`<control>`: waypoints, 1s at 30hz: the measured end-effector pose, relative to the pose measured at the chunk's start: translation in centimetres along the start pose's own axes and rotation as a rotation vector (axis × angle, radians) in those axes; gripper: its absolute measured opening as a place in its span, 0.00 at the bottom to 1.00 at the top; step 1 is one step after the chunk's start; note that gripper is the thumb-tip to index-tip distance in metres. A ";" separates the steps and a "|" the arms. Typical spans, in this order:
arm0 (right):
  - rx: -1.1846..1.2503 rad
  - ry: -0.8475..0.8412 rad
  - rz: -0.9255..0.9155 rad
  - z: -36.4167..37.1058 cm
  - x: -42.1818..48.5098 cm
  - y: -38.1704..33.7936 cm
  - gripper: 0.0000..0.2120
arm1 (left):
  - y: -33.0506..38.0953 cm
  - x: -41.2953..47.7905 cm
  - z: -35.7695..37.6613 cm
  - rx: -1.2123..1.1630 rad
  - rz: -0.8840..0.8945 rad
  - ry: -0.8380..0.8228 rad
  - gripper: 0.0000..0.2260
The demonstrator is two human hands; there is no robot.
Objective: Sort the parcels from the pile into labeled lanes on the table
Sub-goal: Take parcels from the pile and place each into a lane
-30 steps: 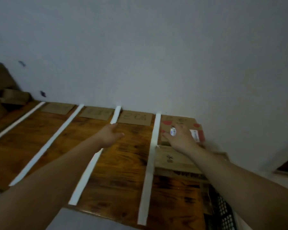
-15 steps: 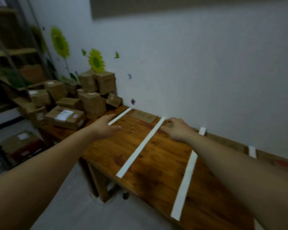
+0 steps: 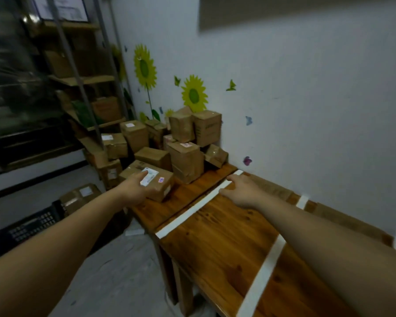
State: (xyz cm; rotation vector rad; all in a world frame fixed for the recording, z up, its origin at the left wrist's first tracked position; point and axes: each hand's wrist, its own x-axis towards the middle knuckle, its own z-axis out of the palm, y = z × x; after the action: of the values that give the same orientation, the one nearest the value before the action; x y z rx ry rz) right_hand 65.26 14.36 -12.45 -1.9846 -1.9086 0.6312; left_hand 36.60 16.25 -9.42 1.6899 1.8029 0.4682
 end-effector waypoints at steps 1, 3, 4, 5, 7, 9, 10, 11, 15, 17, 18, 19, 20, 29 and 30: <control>0.010 -0.013 -0.002 0.6 2.2 -0.7 0.32 | -0.5 1.7 -1.0 -0.007 -0.004 0.009 0.32; 0.031 -0.043 -0.010 1.7 6.4 -2.3 0.33 | -1.6 4.9 -2.6 -0.008 -0.012 0.012 0.30; 0.042 -0.058 -0.018 2.2 8.4 -3.2 0.33 | -2.4 6.5 -3.4 -0.003 -0.025 0.016 0.30; 0.050 -0.075 -0.025 2.7 10.2 -4.1 0.33 | -3.2 8.0 -4.1 0.007 -0.045 0.021 0.31; 0.055 -0.113 -0.031 3.9 13.4 -5.9 0.33 | -4.7 10.7 -5.2 0.011 -0.077 0.020 0.30; 0.054 -0.151 -0.032 5.3 15.8 -7.5 0.34 | -5.8 13.2 -6.1 0.012 -0.089 0.024 0.28; 0.054 -0.160 -0.030 6.1 17.0 -8.2 0.34 | -6.4 14.6 -6.6 0.019 -0.093 0.024 0.29; 0.055 -0.164 -0.023 6.8 18.2 -8.8 0.34 | -7.0 16.1 -7.1 0.029 -0.106 0.013 0.31; 0.095 -0.176 0.053 9.7 22.8 -11.3 0.32 | -10.4 23.0 -8.5 0.040 -0.098 -0.054 0.35; 0.112 -0.166 0.099 11.7 25.0 -12.7 0.32 | -12.7 26.9 -9.1 0.051 -0.089 -0.087 0.35; 0.119 -0.161 0.119 12.5 25.7 -13.1 0.31 | -13.3 28.1 -9.2 0.053 -0.081 -0.104 0.34; 0.132 -0.161 0.137 13.2 26.1 -13.6 0.30 | -13.9 29.1 -9.2 0.046 -0.077 -0.124 0.34; 0.157 -0.153 0.162 14.5 27.0 -14.4 0.29 | -14.6 30.7 -9.4 0.036 -0.069 -0.157 0.34; 0.392 -0.110 0.542 23.0 30.8 -17.7 0.27 | -18.7 39.6 -8.8 -0.084 -0.073 -0.420 0.32; 0.425 -0.092 0.583 23.7 31.1 -17.6 0.29 | -19.0 40.0 -8.5 -0.100 -0.087 -0.444 0.32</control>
State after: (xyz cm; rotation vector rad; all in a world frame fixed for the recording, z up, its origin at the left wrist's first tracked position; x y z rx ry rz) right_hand 38.35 44.55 -26.59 -2.2264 -1.0830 1.1783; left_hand 16.95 54.52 -22.92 1.4977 1.4940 0.1270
